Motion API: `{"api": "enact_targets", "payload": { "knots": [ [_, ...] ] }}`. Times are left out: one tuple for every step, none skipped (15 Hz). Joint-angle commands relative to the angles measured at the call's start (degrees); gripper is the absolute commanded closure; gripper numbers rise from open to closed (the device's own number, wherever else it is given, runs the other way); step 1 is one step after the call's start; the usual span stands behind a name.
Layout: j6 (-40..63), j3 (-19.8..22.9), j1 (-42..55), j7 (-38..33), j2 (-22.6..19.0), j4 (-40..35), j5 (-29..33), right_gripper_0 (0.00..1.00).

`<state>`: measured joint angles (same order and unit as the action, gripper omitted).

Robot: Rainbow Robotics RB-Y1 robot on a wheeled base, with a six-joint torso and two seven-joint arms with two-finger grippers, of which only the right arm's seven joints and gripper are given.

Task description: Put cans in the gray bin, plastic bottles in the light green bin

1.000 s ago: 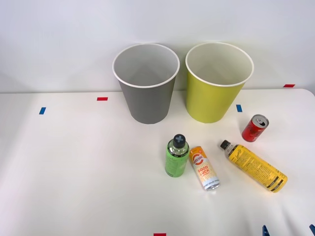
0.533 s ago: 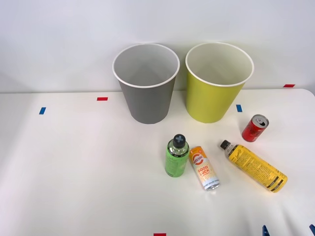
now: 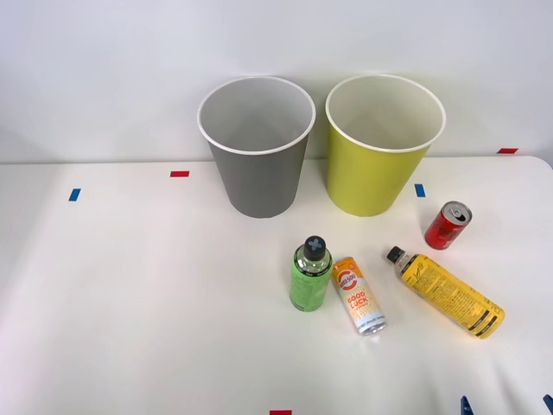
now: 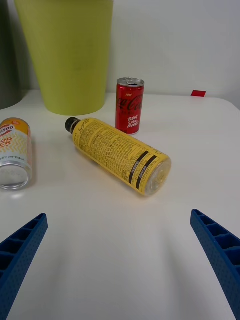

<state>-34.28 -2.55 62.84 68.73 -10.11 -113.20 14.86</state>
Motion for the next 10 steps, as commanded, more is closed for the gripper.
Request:
{"api": "enact_targets", "payload": {
  "knots": [
    [0.0, 0.0, 0.0, 0.0, 0.0, 0.0, 0.0, 0.00],
    [0.0, 0.0, 0.0, 0.0, 0.0, 0.0, 0.0, 0.00],
    [0.0, 0.0, 0.0, 0.0, 0.0, 0.0, 0.0, 0.00],
    [0.0, 0.0, 0.0, 0.0, 0.0, 0.0, 0.0, 0.00],
    [0.0, 0.0, 0.0, 0.0, 0.0, 0.0, 0.0, 0.00],
    [0.0, 0.0, 0.0, 0.0, 0.0, 0.0, 0.0, 0.00],
    [0.0, 0.0, 0.0, 0.0, 0.0, 0.0, 0.0, 0.00],
    [0.0, 0.0, 0.0, 0.0, 0.0, 0.0, 0.0, 0.00],
    [0.0, 0.0, 0.0, 0.0, 0.0, 0.0, 0.0, 0.00],
    [0.0, 0.0, 0.0, 0.0, 0.0, 0.0, 0.0, 0.00]
  ]
}}
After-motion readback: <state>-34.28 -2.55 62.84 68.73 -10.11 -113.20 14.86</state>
